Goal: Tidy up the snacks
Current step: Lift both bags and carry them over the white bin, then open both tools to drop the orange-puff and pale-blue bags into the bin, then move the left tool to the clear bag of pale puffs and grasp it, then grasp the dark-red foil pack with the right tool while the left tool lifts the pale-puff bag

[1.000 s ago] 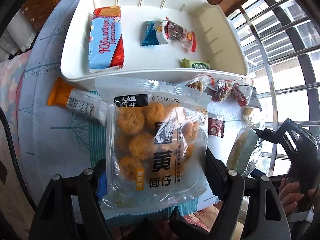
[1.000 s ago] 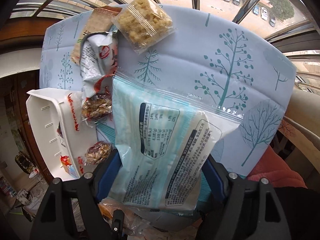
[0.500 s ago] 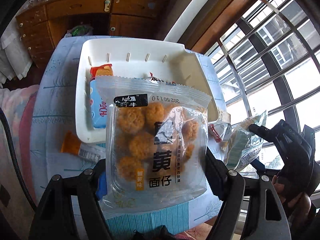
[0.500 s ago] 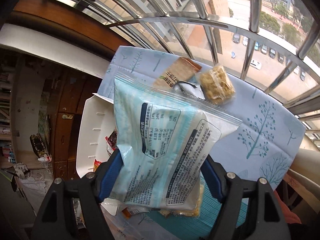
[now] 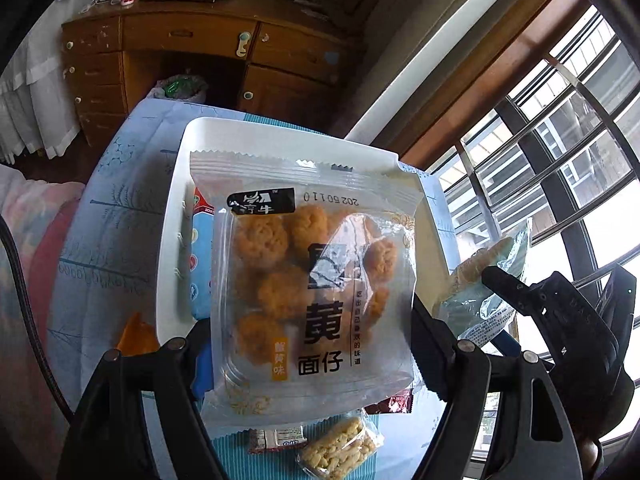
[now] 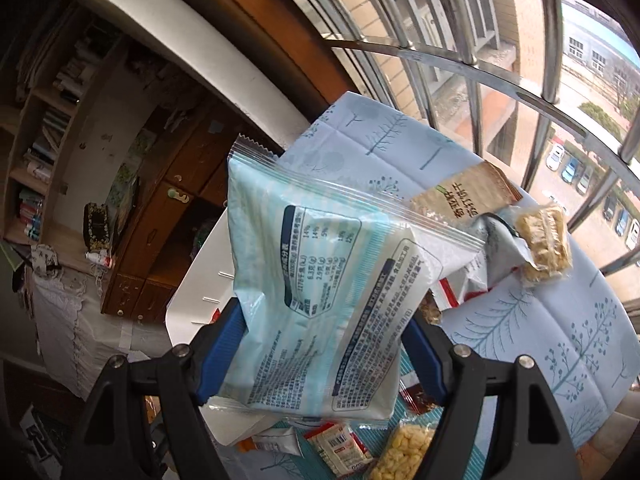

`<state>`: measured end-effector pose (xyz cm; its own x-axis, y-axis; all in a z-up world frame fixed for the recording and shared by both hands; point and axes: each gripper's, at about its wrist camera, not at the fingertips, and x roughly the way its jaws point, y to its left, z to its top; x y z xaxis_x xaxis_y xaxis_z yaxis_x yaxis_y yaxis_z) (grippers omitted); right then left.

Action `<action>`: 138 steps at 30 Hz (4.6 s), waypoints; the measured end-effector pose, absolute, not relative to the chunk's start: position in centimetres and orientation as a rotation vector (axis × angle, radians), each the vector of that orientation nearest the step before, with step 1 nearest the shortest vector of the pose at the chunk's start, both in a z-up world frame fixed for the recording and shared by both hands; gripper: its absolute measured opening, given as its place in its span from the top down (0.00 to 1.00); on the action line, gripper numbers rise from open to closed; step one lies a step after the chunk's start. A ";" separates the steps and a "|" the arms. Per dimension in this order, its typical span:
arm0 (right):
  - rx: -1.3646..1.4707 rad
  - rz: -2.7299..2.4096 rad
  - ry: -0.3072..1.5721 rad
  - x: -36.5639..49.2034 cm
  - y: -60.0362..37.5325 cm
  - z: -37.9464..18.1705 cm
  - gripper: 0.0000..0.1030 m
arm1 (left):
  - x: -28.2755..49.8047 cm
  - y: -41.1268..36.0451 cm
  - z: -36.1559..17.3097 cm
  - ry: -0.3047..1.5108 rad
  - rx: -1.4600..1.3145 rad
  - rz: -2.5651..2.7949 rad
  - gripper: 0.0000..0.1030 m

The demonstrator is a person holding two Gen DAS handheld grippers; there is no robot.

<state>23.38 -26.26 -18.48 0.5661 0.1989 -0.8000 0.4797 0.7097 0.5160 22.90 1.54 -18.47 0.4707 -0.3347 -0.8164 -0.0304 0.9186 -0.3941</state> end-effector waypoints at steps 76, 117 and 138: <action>-0.604 0.703 0.773 11.9 -23.5 -23.9 0.15 | 10.2 -7.1 -30.5 1.322 -0.680 0.173 0.10; -0.557 0.746 0.868 11.3 -23.8 -31.4 0.52 | 13.9 -7.4 -35.8 1.565 -0.670 0.355 0.17; -0.573 0.764 0.848 11.8 -22.1 -29.3 0.93 | 15.4 -6.1 -26.4 1.442 -0.451 0.362 0.18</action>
